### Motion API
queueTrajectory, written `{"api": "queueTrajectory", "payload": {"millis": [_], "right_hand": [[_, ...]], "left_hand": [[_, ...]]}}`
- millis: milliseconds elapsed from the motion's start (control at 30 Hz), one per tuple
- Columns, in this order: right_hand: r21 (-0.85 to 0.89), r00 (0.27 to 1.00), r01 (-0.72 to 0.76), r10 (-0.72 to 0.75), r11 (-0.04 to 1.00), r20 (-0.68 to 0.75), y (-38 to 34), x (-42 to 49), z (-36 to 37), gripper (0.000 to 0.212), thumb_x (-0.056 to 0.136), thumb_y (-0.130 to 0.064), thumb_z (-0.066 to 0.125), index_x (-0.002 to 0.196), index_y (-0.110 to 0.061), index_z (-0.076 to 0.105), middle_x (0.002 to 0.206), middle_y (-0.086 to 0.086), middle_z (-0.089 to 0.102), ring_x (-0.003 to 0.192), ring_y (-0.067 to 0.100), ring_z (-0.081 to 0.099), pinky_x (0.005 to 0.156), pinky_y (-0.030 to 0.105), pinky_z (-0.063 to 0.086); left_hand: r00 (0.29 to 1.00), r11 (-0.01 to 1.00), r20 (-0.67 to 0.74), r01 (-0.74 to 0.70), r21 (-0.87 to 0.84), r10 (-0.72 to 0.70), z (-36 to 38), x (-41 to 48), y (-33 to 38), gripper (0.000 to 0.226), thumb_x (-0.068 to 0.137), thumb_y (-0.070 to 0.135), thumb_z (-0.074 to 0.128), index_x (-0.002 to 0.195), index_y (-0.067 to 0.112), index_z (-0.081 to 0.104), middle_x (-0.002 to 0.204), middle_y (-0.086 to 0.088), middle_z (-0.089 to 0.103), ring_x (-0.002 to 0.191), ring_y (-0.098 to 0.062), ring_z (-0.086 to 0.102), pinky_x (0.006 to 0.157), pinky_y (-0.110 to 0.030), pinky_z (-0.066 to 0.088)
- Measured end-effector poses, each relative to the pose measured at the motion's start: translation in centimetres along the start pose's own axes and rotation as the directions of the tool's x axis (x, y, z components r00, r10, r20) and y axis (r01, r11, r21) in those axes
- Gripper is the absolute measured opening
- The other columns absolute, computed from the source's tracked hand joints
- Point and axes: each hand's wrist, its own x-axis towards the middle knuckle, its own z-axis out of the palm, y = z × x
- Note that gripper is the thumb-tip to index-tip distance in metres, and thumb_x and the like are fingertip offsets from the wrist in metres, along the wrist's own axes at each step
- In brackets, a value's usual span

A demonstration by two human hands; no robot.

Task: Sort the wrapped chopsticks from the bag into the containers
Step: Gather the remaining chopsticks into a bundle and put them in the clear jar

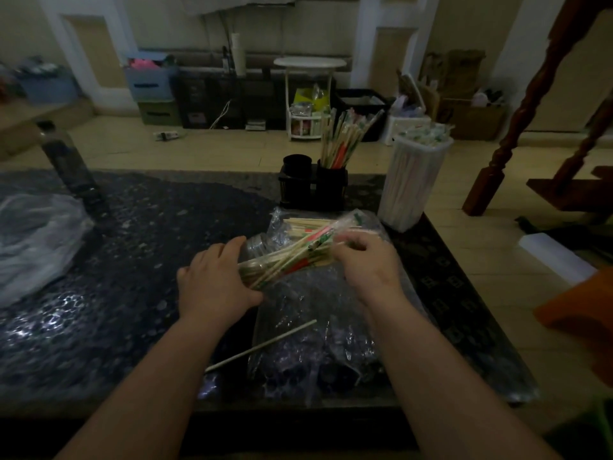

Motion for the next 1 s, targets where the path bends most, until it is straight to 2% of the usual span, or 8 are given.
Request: {"api": "queueTrajectory", "payload": {"millis": [200, 267, 333, 400, 467, 567, 767, 1000], "right_hand": [[0.148, 0.999, 0.016, -0.009, 0.989, -0.048, -0.4, -0.2, -0.2, 0.012, 0.093, -0.015, 0.062, 0.098, -0.022, 0.054, 0.085, 0.005, 0.066, 0.066, 0.012, 0.059, 0.060, 0.028, 0.053], [-0.019, 0.989, 0.101, -0.103, 0.995, -0.103, -0.1, -0.6, -0.3, 0.013, 0.092, -0.014, 0.060, 0.088, -0.020, 0.050, 0.078, -0.001, 0.057, 0.067, 0.013, 0.051, 0.059, 0.020, 0.044], [-0.349, 0.962, 0.247, -0.185, 0.904, 0.202, 1.4, -2.2, 0.1, 0.017, 0.087, -0.016, 0.065, 0.079, -0.023, 0.052, 0.077, -0.003, 0.057, 0.071, 0.014, 0.051, 0.060, 0.019, 0.044], [-0.575, 0.726, 0.487, 0.061, 0.657, 0.684, 3.9, -5.0, 1.1, 0.019, 0.079, -0.028, 0.076, 0.089, -0.023, 0.061, 0.092, 0.000, 0.065, 0.086, 0.018, 0.060, 0.075, 0.028, 0.051], [-0.556, 0.493, 0.721, 0.256, 0.414, 0.831, 6.4, -7.0, 2.3, 0.032, 0.073, -0.037, 0.082, 0.097, -0.025, 0.065, 0.105, 0.002, 0.065, 0.098, 0.024, 0.061, 0.081, 0.033, 0.049], [-0.546, 0.501, 0.776, 0.215, 0.317, 0.838, 8.0, -7.2, 3.2, 0.033, 0.073, -0.037, 0.082, 0.097, -0.022, 0.066, 0.107, 0.005, 0.065, 0.101, 0.027, 0.060, 0.082, 0.035, 0.047], [-0.574, 0.515, 0.720, 0.253, 0.390, 0.819, 7.9, -7.4, 3.0, 0.030, 0.075, -0.035, 0.080, 0.099, -0.021, 0.067, 0.105, 0.007, 0.065, 0.099, 0.028, 0.061, 0.085, 0.036, 0.052], [-0.729, 0.702, 0.573, 0.234, 0.375, 0.672, 7.0, -5.9, 1.6, 0.032, 0.092, -0.016, 0.055, 0.120, -0.028, 0.067, 0.117, 0.008, 0.067, 0.107, 0.030, 0.063, 0.088, 0.036, 0.051]], "left_hand": [[0.999, 0.999, 0.025, 0.031, -0.014, -0.030, -0.2, 0.1, 0.0, 0.100, 0.065, 0.059, 0.079, 0.147, 0.036, 0.025, 0.141, 0.002, 0.044, 0.128, -0.026, 0.042, 0.099, -0.048, 0.036], [0.998, 0.998, 0.025, 0.061, -0.022, -0.060, -0.4, 0.1, -0.2, 0.100, 0.065, 0.059, 0.079, 0.147, 0.035, 0.027, 0.140, 0.000, 0.045, 0.127, -0.028, 0.043, 0.099, -0.048, 0.036], [0.993, 0.993, 0.018, 0.119, -0.022, -0.119, -0.6, 0.2, -0.5, 0.102, 0.063, 0.061, 0.080, 0.147, 0.033, 0.028, 0.138, -0.003, 0.047, 0.126, -0.029, 0.044, 0.099, -0.049, 0.037], [0.986, 0.986, 0.017, 0.167, -0.015, -0.167, -0.8, 0.3, -0.8, 0.105, 0.061, 0.064, 0.081, 0.146, 0.033, 0.028, 0.137, -0.004, 0.048, 0.126, -0.029, 0.044, 0.099, -0.051, 0.038], [0.983, 0.983, 0.023, 0.182, -0.007, -0.182, -0.9, 0.5, -0.9, 0.107, 0.060, 0.064, 0.081, 0.147, 0.032, 0.027, 0.138, -0.005, 0.047, 0.127, -0.030, 0.044, 0.098, -0.051, 0.038], [0.985, 0.985, 0.022, 0.174, -0.015, -0.173, -0.8, 0.5, -1.0, 0.106, 0.060, 0.064, 0.081, 0.146, 0.032, 0.028, 0.137, -0.006, 0.048, 0.126, -0.030, 0.044, 0.097, -0.050, 0.038], [0.984, 0.984, 0.030, 0.177, -0.021, -0.176, -1.2, 0.4, -1.3, 0.107, 0.060, 0.064, 0.081, 0.147, 0.032, 0.028, 0.138, -0.005, 0.047, 0.127, -0.031, 0.044, 0.098, -0.051, 0.039], [0.985, 0.984, 0.032, 0.172, -0.047, -0.171, -1.4, 0.5, -1.3, 0.106, 0.060, 0.063, 0.081, 0.146, 0.032, 0.029, 0.137, -0.006, 0.048, 0.126, -0.031, 0.045, 0.098, -0.051, 0.038]]}}
